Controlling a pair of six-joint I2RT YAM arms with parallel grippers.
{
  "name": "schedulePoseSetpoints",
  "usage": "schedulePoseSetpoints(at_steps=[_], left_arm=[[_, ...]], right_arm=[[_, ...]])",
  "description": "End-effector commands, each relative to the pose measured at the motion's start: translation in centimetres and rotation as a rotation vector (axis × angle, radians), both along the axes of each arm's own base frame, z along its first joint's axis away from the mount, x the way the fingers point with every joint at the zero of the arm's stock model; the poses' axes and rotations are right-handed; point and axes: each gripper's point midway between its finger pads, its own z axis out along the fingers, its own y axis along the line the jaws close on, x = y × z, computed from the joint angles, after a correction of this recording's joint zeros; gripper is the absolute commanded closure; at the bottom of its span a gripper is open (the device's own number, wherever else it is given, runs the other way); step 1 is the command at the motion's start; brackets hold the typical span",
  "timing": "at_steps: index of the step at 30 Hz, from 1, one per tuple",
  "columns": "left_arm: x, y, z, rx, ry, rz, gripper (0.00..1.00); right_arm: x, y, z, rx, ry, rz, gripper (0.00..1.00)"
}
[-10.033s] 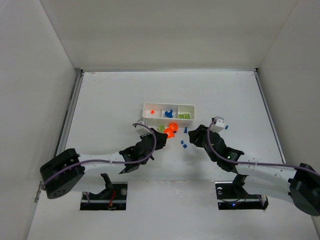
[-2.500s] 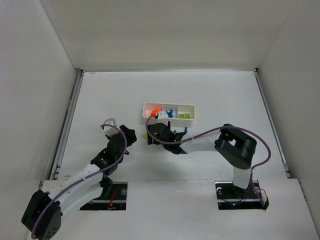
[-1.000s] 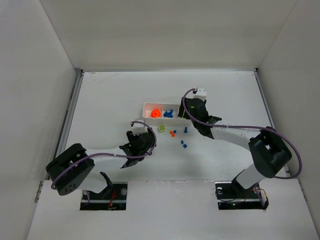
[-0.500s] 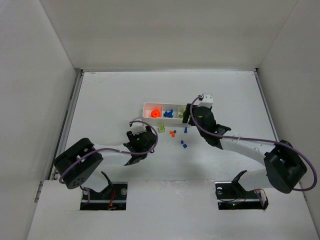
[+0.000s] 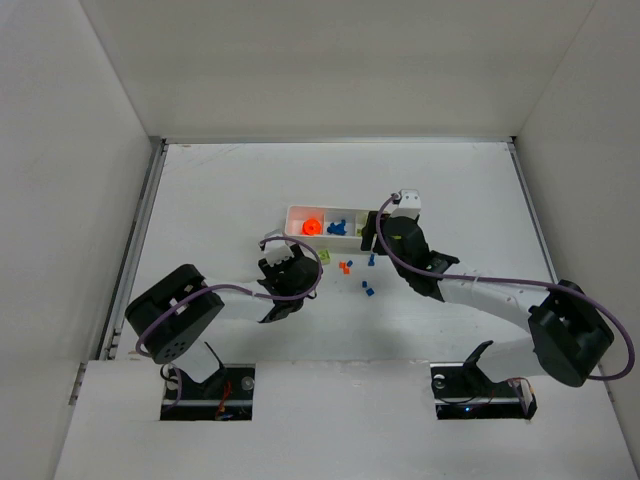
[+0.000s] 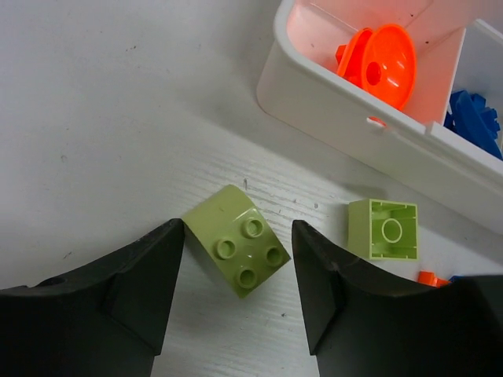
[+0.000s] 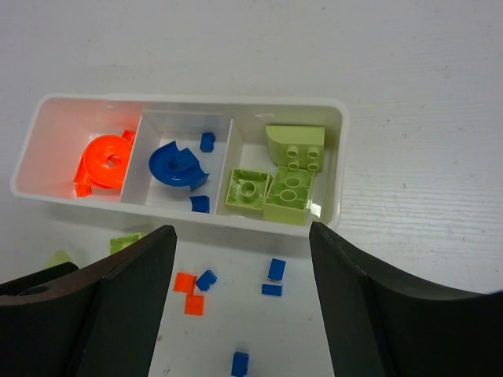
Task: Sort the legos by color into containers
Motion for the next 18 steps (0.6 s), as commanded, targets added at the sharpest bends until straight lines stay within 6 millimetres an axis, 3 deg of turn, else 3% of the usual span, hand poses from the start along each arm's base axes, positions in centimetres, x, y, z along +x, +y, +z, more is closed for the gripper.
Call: schedulePoseSetpoints(at_steps=[1,7,10,13,18], left_arm=[[-0.2,0.3,-0.9,0.004,0.022,0.022,0.49],[-2.3,2.2,-1.9,0.073,0.077,0.016,0.69],[-3.0,2.1,-0.9,0.052,0.06,-0.014,0.79],[-3.2,1.4,1.8,0.017,0.015,-0.06,0.85],[-3.1,-1.2,8.4,-0.061,-0.09,-0.161,0.88]], right_arm=[[0.2,0.3,1.2,0.028,-0.047,0.003,0.26],[0.1,-1.4,2.5,0.07,-0.071,-0.014,0.26],[-0.4,-2.4,3.4,0.093,-0.095,-0.025,0.26],[-0.6,-4.0,4.2,0.118,-0.12,-0.058,0.25],[-0.1,-6.7,3.9,0.175,-0.112,-0.132,0.26]])
